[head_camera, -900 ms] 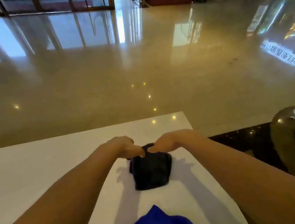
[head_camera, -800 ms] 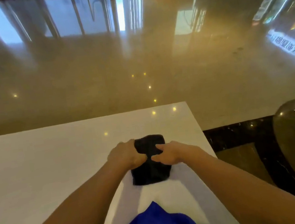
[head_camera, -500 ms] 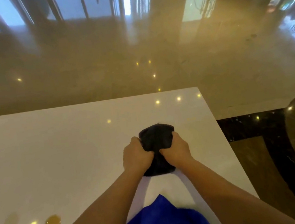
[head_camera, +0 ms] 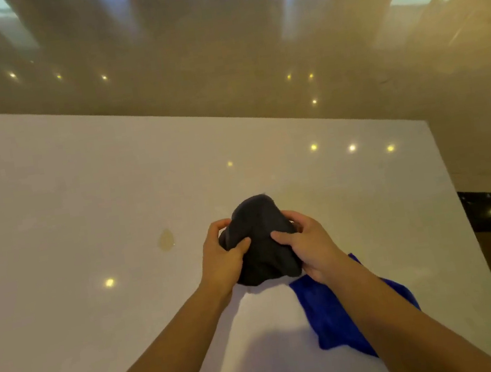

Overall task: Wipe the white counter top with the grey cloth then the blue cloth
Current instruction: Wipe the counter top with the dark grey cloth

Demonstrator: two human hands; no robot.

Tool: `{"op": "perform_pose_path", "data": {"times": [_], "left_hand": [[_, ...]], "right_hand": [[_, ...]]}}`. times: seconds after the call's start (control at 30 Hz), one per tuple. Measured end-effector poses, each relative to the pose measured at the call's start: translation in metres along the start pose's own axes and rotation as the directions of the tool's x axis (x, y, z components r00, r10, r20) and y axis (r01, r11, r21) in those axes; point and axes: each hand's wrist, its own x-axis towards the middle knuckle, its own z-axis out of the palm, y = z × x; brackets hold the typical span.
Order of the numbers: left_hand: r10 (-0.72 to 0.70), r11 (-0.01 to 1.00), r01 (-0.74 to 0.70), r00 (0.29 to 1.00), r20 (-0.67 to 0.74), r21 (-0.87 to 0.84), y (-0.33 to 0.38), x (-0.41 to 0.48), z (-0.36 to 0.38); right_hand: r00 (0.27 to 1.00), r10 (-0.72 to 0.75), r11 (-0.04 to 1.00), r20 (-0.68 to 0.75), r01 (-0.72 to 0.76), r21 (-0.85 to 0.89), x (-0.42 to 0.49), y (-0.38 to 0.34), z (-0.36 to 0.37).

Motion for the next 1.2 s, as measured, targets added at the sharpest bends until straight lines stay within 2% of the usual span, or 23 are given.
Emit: {"op": "perform_pose_path", "data": {"times": [0.07, 0.1, 0.13, 0.2, 0.27, 0.33, 0.37, 0.43, 0.5, 0.53, 0.6, 0.73, 0.8, 0.83, 0.9, 0.97, 1.03, 1.1, 1.2], "left_hand": [[0.053, 0.984, -0.05, 0.998, -0.014, 0.168, -0.014, -0.001, -0.031], [0.097, 0.958, -0.089, 0.995, -0.016, 0.272, -0.022, -0.001, -0.045], [0.158, 0.916, -0.134, 0.987, -0.031, 0.379, -0.03, -0.001, -0.061], [0.294, 0.782, -0.186, 0.952, -0.089, 0.595, -0.044, 0.003, -0.093], [0.363, 0.65, -0.095, 0.911, -0.198, 0.754, -0.061, 0.011, -0.129], [0.3, 0.53, 0.076, 0.915, -0.271, 0.844, -0.08, 0.016, -0.165], [0.259, 0.48, 0.142, 0.92, -0.295, 0.866, -0.091, 0.017, -0.18], [0.223, 0.399, 0.201, 0.925, -0.307, 0.894, -0.11, 0.019, -0.201], [0.248, 0.362, 0.175, 0.929, -0.276, 0.916, -0.12, 0.02, -0.208], [0.262, 0.358, 0.17, 0.926, -0.273, 0.918, -0.12, 0.02, -0.207], [0.244, 0.376, 0.172, 0.929, -0.277, 0.91, -0.119, 0.021, -0.207], [0.216, 0.366, 0.157, 0.944, -0.248, 0.917, -0.116, 0.02, -0.21], [0.209, 0.365, 0.158, 0.946, -0.246, 0.917, -0.112, 0.02, -0.211], [0.207, 0.364, 0.159, 0.947, -0.246, 0.918, -0.111, 0.021, -0.211], [0.21, 0.354, 0.175, 0.942, -0.26, 0.919, -0.113, 0.022, -0.211], [0.215, 0.359, 0.186, 0.937, -0.275, 0.915, -0.115, 0.023, -0.212], [0.226, 0.363, 0.172, 0.937, -0.266, 0.916, -0.118, 0.022, -0.212], [0.234, 0.369, 0.171, 0.934, -0.269, 0.914, -0.12, 0.024, -0.213], [0.226, 0.371, 0.184, 0.933, -0.281, 0.91, -0.119, 0.024, -0.211]], "right_hand": [[0.997, -0.078, 0.979, -0.009, 0.075, -0.191, -0.001, 0.011, 0.026], [0.988, -0.154, 0.931, -0.022, 0.138, -0.337, -0.001, 0.017, 0.034], [0.969, -0.244, 0.841, -0.032, 0.195, -0.505, 0.0, 0.023, 0.044], [0.916, -0.401, 0.542, 0.029, 0.263, -0.798, 0.003, 0.035, 0.061], [0.86, -0.422, 0.201, 0.287, 0.397, -0.896, 0.009, 0.053, 0.083], [0.811, -0.357, 0.01, 0.463, 0.499, -0.867, 0.025, 0.068, 0.096], [0.798, -0.372, -0.04, 0.474, 0.496, -0.867, 0.036, 0.068, 0.098], [0.834, -0.427, -0.036, 0.35, 0.372, -0.928, 0.067, 0.054, 0.101], [0.904, -0.414, 0.054, 0.109, 0.145, -0.988, 0.085, 0.038, 0.102], [0.911, -0.412, 0.099, 0.025, 0.072, -0.992, 0.082, 0.037, 0.103], [0.903, -0.427, 0.138, -0.04, 0.022, -0.99, 0.049, 0.059, 0.111], [0.967, -0.256, 0.178, 0.017, 0.065, -0.982, -0.089, 0.149, 0.144], [0.977, -0.184, 0.153, 0.107, 0.136, -0.979, -0.123, 0.169, 0.162], [0.97, -0.205, 0.149, 0.129, 0.161, -0.976, -0.12, 0.168, 0.168], [0.945, -0.302, 0.144, 0.122, 0.171, -0.975, -0.082, 0.144, 0.176], [0.903, -0.429, 0.168, 0.02, 0.102, -0.981, -0.02, 0.105, 0.181], [0.898, -0.432, 0.228, -0.089, 0.013, -0.974, 0.047, 0.054, 0.19], [0.893, -0.447, 0.207, -0.046, 0.053, -0.977, 0.097, 0.017, 0.205], [0.856, -0.507, 0.196, 0.101, 0.229, -0.953, 0.124, -0.004, 0.222]]}}
